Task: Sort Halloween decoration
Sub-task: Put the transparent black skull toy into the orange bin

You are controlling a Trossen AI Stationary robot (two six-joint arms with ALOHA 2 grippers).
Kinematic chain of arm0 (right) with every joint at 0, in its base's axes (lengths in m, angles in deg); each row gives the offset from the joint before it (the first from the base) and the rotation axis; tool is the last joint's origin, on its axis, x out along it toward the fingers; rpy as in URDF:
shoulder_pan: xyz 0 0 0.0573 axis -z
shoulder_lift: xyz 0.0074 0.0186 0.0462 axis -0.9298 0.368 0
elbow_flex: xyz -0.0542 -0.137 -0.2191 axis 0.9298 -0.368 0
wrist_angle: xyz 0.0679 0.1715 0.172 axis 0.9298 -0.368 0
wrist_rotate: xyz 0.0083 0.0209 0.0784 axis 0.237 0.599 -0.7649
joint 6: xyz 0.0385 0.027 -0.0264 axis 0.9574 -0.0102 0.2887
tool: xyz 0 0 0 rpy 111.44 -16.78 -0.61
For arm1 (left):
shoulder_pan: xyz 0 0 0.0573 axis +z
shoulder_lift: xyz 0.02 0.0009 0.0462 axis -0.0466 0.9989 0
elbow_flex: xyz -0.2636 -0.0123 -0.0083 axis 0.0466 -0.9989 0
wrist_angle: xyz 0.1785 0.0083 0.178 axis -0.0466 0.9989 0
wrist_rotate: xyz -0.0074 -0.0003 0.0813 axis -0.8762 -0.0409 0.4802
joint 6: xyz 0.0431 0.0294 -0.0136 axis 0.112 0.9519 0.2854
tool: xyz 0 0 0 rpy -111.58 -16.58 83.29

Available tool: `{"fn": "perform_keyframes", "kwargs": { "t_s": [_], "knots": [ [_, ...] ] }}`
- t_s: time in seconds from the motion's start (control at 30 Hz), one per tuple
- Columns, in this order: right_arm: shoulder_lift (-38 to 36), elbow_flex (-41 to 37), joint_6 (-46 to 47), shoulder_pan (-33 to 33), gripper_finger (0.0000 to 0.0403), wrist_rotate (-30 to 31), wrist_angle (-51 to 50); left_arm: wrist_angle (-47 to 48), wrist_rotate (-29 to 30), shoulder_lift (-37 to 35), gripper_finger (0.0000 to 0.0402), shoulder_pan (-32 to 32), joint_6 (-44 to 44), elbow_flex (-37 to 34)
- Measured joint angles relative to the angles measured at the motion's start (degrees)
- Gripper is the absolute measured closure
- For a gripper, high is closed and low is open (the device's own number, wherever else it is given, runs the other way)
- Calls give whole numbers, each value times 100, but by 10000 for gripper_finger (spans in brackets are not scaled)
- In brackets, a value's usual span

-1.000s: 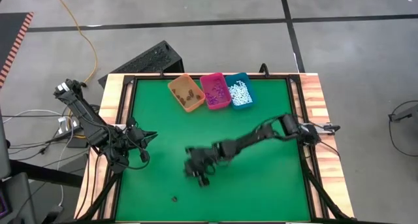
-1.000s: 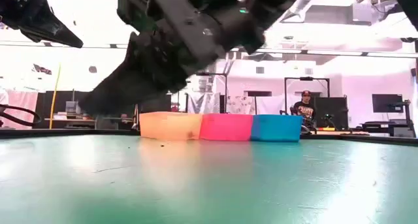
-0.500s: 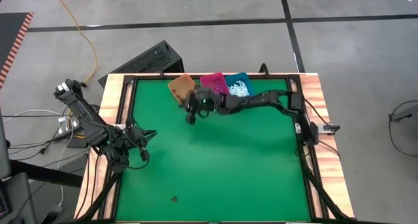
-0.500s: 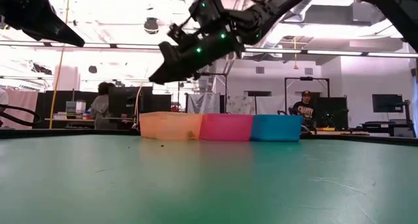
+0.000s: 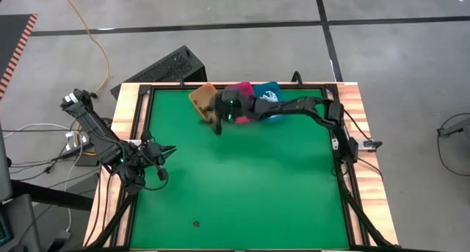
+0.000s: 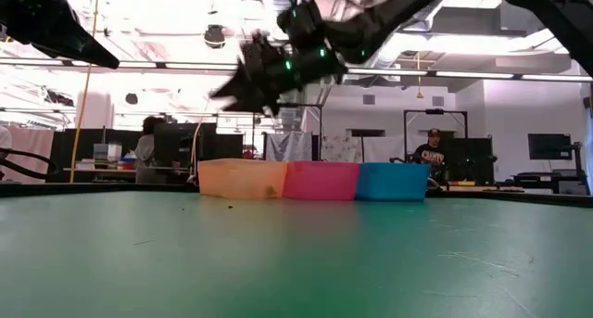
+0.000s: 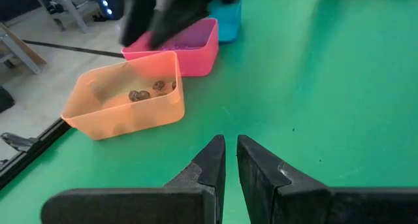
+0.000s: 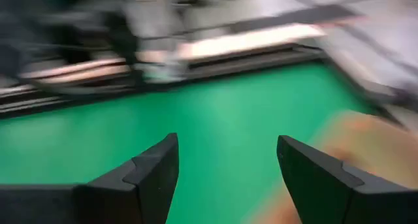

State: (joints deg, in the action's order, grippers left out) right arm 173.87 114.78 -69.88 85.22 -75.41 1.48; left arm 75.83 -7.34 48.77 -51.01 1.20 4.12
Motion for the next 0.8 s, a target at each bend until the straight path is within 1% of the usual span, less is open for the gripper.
{"fn": "perform_keyframes", "kwargs": {
  "t_s": [0.07,0.17,0.27,0.37,0.43,0.53,0.6,0.67,0.73,0.8],
  "knots": [
    [-23,26,-3,-349,121,-420,0,4,-2,-2,369,-2,-3,0],
    [50,26,-318,-1116,123,-452,-154,-1,0,-2,369,0,-5,0],
    [270,17,-655,-1898,123,-219,43,-5,-4,-2,369,0,-11,0],
    [602,24,-799,-2600,123,234,671,-7,-25,0,369,0,-23,0],
    [899,69,-813,-2980,123,414,1008,-9,-38,0,369,-1,-32,0],
    [1304,359,-888,-3347,123,466,962,-9,-43,-1,369,0,-62,0],
    [1576,705,-1045,-3503,123,473,1051,-16,-42,0,369,-2,-107,0],
    [1838,1079,-1301,-3631,123,457,923,-13,-39,-3,369,-2,-136,0],
    [2168,1538,-1481,-3715,123,434,618,-17,-42,0,369,0,-148,0],
    [2498,2028,-1489,-3746,123,144,140,-18,-44,-3,369,-2,-181,0]
  ]
}}
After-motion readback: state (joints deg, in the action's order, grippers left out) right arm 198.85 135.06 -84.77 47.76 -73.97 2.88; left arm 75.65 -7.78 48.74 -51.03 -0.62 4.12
